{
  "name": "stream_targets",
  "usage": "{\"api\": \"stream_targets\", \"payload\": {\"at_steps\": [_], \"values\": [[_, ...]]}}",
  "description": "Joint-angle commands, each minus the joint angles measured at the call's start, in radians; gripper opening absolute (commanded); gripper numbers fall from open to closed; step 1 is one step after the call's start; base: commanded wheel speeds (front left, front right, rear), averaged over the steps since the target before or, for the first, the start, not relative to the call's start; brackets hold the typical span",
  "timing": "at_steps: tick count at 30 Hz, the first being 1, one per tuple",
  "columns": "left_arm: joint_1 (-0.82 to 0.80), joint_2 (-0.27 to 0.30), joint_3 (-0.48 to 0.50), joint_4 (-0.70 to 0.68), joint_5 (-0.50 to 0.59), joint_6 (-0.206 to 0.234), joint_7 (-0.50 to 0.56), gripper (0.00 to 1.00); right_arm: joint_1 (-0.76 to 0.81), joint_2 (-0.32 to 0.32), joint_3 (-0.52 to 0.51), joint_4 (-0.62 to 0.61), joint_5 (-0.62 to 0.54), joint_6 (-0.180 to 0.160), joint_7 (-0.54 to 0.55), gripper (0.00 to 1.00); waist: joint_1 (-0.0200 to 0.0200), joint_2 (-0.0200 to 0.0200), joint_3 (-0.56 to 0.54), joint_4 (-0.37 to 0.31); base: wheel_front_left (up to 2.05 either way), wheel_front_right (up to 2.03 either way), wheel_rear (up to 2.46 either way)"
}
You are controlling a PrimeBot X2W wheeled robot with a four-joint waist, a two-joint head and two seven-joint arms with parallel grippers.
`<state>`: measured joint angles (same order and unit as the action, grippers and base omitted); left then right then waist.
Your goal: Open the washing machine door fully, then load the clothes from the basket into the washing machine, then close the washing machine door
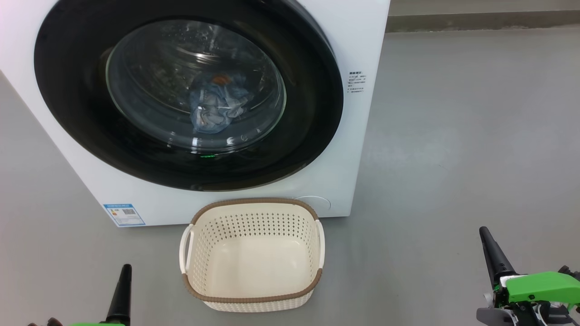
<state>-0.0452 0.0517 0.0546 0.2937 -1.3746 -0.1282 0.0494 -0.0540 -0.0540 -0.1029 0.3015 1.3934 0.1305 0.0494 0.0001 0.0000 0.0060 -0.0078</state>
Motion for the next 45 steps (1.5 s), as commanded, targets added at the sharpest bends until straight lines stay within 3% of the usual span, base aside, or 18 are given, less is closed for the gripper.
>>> {"api": "stream_targets", "payload": {"at_steps": [1,6,12,45], "values": [[-0.053,0.011,0.035,-0.032,-0.038,-0.002,0.012,0.00,-0.050,-0.004,0.009,-0.034,0.044,0.000,0.011,0.00,0.0000,0.0000,-0.001,0.001,0.00,0.00,0.00],[-0.057,0.008,0.040,-0.034,-0.081,-0.002,0.023,0.00,-0.053,-0.002,0.004,-0.037,0.082,0.000,0.023,0.00,0.0000,0.0000,-0.002,0.002,0.00,0.00,0.00],[-0.070,-0.001,0.061,-0.040,-0.231,-0.002,0.065,0.00,-0.061,0.003,-0.012,-0.051,0.212,0.000,0.064,0.00,0.0000,0.0000,-0.006,0.008,0.00,0.00,0.00],[-0.071,-0.001,0.061,-0.040,-0.232,-0.002,0.065,0.00,-0.061,0.004,-0.013,-0.051,0.214,0.000,0.065,0.00,0.0000,0.0000,-0.006,0.008,0.00,0.00,0.00]]}}
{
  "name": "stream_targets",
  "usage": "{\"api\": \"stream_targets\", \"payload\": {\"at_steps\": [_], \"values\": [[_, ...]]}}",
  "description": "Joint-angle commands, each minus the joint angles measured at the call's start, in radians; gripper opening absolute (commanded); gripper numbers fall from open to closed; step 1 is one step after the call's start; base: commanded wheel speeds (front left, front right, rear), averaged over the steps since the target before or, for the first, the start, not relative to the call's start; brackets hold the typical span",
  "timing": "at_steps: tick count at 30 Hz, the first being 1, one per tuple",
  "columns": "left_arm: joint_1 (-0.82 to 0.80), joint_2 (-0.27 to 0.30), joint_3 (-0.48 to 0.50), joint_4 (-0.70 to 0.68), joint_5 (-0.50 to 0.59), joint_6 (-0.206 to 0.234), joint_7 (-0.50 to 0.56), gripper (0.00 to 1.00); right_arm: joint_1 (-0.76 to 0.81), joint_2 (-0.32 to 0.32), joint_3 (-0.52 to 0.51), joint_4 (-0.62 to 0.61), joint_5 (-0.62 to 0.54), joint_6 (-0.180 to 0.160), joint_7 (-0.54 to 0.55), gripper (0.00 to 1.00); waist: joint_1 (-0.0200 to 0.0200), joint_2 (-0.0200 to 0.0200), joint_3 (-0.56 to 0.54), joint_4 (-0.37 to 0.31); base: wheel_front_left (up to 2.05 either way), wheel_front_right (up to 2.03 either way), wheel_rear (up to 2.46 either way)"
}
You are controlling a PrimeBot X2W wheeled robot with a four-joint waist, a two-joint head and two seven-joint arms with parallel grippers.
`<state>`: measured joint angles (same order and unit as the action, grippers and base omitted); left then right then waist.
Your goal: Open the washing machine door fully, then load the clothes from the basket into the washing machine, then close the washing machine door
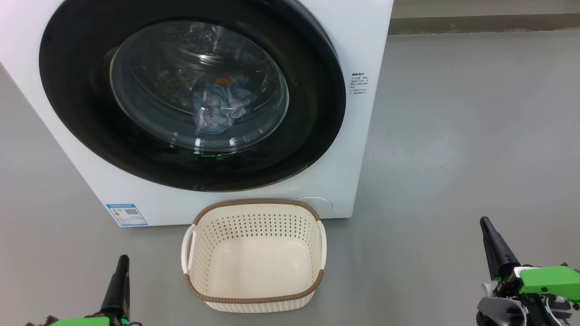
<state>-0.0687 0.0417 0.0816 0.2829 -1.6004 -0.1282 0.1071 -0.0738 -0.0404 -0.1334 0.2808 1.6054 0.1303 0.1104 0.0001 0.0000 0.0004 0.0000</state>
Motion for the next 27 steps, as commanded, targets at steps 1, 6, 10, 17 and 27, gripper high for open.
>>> {"api": "stream_targets", "payload": {"at_steps": [1,6,10,17,27], "values": [[-0.047,0.009,0.034,-0.030,-0.007,-0.002,0.007,0.00,-0.041,-0.010,0.018,-0.030,0.002,0.000,0.004,0.00,0.0000,0.0000,0.000,0.000,0.00,0.00,0.00],[-0.047,0.009,0.034,-0.030,-0.007,-0.002,0.007,0.00,-0.041,-0.010,0.018,-0.030,0.002,0.000,0.004,0.00,0.0000,0.0000,0.000,0.000,0.00,0.00,0.00],[-0.047,0.009,0.034,-0.030,-0.007,-0.002,0.007,0.00,-0.041,-0.010,0.018,-0.030,0.002,0.000,0.004,0.00,0.0000,0.0000,0.000,0.000,0.00,0.00,0.00],[-0.047,0.009,0.034,-0.030,-0.007,-0.002,0.007,0.00,-0.041,-0.010,0.018,-0.030,0.002,0.000,0.004,0.00,0.0000,0.0000,0.000,0.000,0.00,0.00,0.00],[-0.047,0.009,0.034,-0.031,-0.007,-0.002,0.007,0.00,-0.041,-0.010,0.018,-0.030,0.002,0.000,0.004,0.00,0.0000,0.0000,0.000,0.000,0.00,0.00,0.00]]}}
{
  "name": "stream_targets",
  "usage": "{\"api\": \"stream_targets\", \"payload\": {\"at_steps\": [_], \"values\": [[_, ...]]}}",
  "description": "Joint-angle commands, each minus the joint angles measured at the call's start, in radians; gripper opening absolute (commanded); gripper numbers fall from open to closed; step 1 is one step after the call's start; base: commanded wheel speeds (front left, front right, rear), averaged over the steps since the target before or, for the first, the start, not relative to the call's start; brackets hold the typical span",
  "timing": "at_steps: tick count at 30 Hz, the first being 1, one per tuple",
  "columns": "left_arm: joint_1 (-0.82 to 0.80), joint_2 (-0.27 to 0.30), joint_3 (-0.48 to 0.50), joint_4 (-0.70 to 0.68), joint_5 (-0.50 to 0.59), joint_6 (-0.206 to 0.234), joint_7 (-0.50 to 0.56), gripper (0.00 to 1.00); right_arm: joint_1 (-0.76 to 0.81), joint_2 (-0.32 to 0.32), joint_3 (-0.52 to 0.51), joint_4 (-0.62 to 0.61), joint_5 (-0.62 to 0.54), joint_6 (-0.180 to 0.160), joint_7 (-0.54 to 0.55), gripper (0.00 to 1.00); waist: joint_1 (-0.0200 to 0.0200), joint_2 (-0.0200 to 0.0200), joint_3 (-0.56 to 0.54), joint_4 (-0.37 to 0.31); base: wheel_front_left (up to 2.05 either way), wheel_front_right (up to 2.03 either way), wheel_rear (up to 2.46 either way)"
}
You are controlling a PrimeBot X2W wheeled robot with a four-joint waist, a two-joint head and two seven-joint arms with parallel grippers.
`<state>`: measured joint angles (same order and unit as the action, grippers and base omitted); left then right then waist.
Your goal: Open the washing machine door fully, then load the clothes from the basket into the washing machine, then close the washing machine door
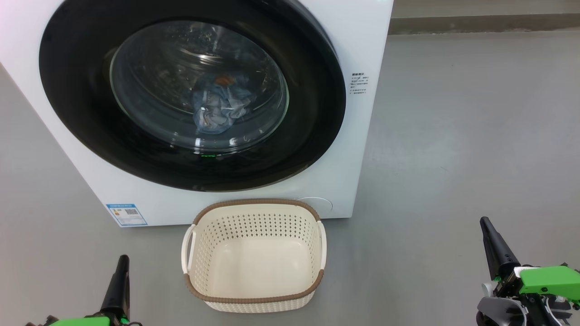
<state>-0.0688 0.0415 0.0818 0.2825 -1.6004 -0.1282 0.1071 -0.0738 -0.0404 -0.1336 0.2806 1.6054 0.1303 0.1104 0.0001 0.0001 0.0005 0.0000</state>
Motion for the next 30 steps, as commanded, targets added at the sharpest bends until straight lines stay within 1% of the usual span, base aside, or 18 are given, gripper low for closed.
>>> {"api": "stream_targets", "payload": {"at_steps": [1,30], "values": [[-0.047,0.009,0.034,-0.030,-0.007,-0.002,0.007,0.00,-0.041,-0.010,0.018,-0.030,0.002,0.000,0.004,0.00,0.0000,-0.0001,0.000,0.000,0.00,0.00,0.00],[-0.047,0.009,0.034,-0.031,-0.007,-0.002,0.007,0.00,-0.041,-0.010,0.018,-0.030,0.002,0.000,0.004,0.00,-0.0001,-0.0001,0.000,0.000,0.00,0.00,0.00]]}}
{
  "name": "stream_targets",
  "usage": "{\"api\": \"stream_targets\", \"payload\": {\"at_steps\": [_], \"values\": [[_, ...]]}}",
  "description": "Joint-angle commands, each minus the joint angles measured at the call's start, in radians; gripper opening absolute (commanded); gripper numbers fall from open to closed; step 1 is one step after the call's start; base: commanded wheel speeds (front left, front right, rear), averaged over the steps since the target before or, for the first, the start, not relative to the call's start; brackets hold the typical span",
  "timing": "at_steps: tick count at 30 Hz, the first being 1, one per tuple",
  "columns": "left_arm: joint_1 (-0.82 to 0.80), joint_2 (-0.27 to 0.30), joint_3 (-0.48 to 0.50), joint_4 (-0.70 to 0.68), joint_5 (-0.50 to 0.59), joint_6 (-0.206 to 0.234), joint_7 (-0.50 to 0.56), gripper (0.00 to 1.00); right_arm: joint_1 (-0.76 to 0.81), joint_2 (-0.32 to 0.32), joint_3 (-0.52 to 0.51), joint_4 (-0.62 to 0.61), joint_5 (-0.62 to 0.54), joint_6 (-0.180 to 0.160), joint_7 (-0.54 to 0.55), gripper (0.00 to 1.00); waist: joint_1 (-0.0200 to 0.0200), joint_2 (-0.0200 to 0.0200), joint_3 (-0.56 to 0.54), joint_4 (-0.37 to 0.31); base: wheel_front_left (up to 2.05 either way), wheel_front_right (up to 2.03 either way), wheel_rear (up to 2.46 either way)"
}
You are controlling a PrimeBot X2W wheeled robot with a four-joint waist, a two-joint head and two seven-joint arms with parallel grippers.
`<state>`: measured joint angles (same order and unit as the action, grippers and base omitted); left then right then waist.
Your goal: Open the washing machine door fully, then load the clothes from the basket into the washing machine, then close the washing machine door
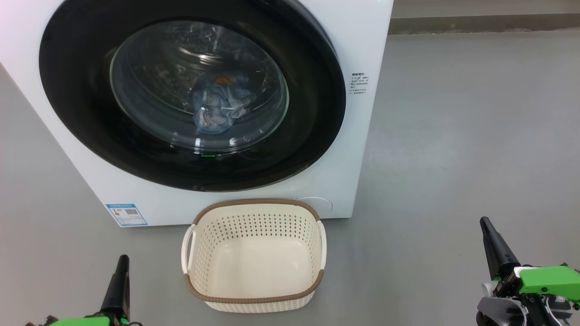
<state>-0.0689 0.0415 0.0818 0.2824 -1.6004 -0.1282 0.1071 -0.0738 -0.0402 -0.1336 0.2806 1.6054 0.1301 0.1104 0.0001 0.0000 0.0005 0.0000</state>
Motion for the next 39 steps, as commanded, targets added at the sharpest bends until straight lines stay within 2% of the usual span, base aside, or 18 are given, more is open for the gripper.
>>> {"api": "stream_targets", "payload": {"at_steps": [1,39], "values": [[-0.046,0.009,0.034,-0.031,-0.007,-0.002,0.007,0.00,-0.041,-0.010,0.018,-0.030,0.002,0.001,0.004,0.00,0.0000,0.0000,0.000,0.000,0.00,0.00,0.00],[-0.046,0.009,0.034,-0.031,-0.007,-0.002,0.007,0.00,-0.041,-0.010,0.018,-0.030,0.002,0.001,0.004,0.00,0.0000,0.0000,0.000,0.000,0.00,0.00,0.00]]}}
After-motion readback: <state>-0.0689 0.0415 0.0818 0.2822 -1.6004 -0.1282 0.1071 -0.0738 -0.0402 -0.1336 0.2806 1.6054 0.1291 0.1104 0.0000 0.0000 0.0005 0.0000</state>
